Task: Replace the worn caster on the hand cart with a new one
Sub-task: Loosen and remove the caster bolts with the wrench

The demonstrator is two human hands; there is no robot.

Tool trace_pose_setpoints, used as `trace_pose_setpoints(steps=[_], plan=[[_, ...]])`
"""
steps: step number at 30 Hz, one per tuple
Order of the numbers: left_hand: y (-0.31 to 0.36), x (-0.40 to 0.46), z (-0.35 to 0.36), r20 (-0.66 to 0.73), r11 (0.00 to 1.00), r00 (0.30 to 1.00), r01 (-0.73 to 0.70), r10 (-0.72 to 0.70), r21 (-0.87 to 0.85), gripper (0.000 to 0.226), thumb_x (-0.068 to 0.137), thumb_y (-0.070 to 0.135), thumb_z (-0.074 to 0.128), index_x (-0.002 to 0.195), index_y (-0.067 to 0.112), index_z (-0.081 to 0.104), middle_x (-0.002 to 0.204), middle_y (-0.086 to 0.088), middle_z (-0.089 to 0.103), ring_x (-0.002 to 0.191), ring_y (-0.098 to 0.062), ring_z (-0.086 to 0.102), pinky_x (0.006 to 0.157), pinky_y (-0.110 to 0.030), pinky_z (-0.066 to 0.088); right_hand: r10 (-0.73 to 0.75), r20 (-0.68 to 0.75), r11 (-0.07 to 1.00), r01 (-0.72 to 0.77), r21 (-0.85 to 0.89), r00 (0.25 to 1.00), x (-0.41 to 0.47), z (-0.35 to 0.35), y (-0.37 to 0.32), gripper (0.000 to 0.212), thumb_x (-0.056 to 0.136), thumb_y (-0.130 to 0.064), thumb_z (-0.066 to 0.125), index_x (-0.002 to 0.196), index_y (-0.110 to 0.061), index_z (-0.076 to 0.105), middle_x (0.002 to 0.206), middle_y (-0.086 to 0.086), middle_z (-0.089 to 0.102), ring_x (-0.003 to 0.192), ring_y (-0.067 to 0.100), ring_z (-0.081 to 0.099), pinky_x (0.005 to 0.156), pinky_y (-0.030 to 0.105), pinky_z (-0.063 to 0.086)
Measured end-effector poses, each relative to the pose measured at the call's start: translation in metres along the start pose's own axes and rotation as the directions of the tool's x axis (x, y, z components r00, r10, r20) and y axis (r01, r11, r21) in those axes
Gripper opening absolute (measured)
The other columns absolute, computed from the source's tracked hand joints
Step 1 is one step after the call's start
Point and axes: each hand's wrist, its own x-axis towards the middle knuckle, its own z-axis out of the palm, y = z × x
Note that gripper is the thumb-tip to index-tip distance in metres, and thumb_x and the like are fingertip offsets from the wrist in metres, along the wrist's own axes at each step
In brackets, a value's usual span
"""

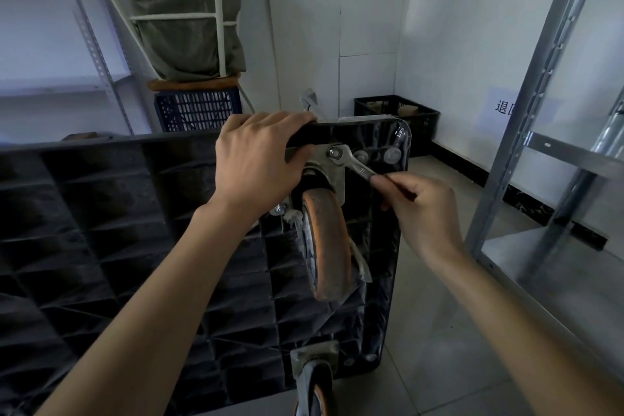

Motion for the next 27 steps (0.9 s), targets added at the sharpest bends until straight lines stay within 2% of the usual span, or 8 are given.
trace_pose_setpoints(steps=[4,11,13,15,17,20,24,27], plan=[[0.001,0.0,0.0,0.0,1.0,1.0,0.005,-0.005,-0.001,0.04,0.09,0.043,0.067,0.128,0.033,0.065,0.12,0.012,0.071,0.11,-0.018,0.066,0.098,-0.037,0.039,0.017,-0.043,0.996,-0.014,0.085,0.999,-0.009,0.017,0.006,0.024,0.096,-0.043,0.067,0.078,-0.03,0.075,0.067,-0.009,0.068,0.065,0.009,0.062,0.062,0.038,0.047],[0.001,0.0,-0.002,0.006,1.0,1.0,0.011,-0.01,-0.002,0.04,0.091,0.043,0.066,0.129,0.034,0.064,0.121,0.013,0.071,0.112,-0.018,0.065,0.1,-0.037,0.038,0.059,-0.057,0.991,-0.051,0.125,0.997,-0.024,0.037,0.004,0.026,0.1,-0.04,0.061,0.083,-0.026,0.075,0.067,-0.009,0.069,0.062,0.006,0.065,0.058,0.025,0.044],[0.001,0.001,-0.002,0.01,1.0,1.0,0.01,-0.01,-0.01,0.04,0.091,0.043,0.066,0.129,0.034,0.064,0.121,0.012,0.071,0.111,-0.018,0.065,0.1,-0.038,0.039,0.019,-0.028,0.999,-0.018,0.03,0.999,-0.016,0.023,0.004,0.029,0.098,-0.052,0.059,0.09,-0.029,0.076,0.071,-0.011,0.07,0.065,0.007,0.065,0.059,0.033,0.047],[0.001,0.0,-0.002,0.01,1.0,1.0,0.009,-0.009,-0.011,0.039,0.091,0.043,0.066,0.129,0.034,0.064,0.12,0.013,0.071,0.11,-0.017,0.065,0.1,-0.039,0.039,-0.108,0.012,0.965,0.107,-0.239,0.994,0.0,-0.002,-0.001,0.036,0.095,-0.062,0.055,0.098,-0.032,0.076,0.066,-0.013,0.065,0.055,0.005,0.056,0.051,0.03,0.039],[0.0,0.0,-0.002,0.007,1.0,1.0,0.006,-0.006,-0.007,0.039,0.09,0.042,0.066,0.129,0.034,0.064,0.12,0.013,0.071,0.109,-0.017,0.066,0.099,-0.038,0.039,-0.254,0.092,0.833,0.266,-0.486,0.963,0.022,-0.029,-0.023,0.033,0.094,-0.059,0.057,0.1,-0.033,0.076,0.06,-0.018,0.057,0.049,-0.002,0.046,0.049,0.024,0.032],[0.001,0.0,-0.001,0.007,1.0,1.0,0.005,-0.005,-0.005,0.039,0.091,0.042,0.065,0.129,0.034,0.064,0.12,0.013,0.071,0.11,-0.017,0.065,0.099,-0.038,0.039,-0.337,0.327,0.595,0.469,-0.652,0.883,0.056,-0.058,-0.071,0.04,0.09,-0.064,0.048,0.1,-0.036,0.076,0.076,-0.017,0.067,0.064,0.008,0.058,0.062,0.028,0.046],[0.001,0.0,-0.001,0.0,1.0,1.0,0.006,-0.007,-0.009,0.039,0.091,0.042,0.066,0.129,0.033,0.065,0.12,0.013,0.071,0.11,-0.017,0.066,0.1,-0.037,0.038,-0.356,0.552,0.25,0.646,-0.721,0.754,0.085,-0.065,-0.113,0.038,0.095,-0.062,0.046,0.104,-0.037,0.074,0.091,-0.006,0.072,0.088,0.027,0.067,0.067,0.033,0.041],[0.0,0.001,-0.002,0.002,1.0,1.0,0.002,-0.002,-0.005,0.039,0.091,0.042,0.066,0.128,0.033,0.065,0.119,0.013,0.071,0.109,-0.017,0.066,0.098,-0.037,0.038,-0.382,0.612,0.15,0.7,-0.698,0.692,0.089,-0.066,-0.123,0.042,0.095,-0.061,0.041,0.104,-0.036,0.074,0.092,-0.006,0.072,0.088,0.028,0.067,0.064,0.032,0.041]])
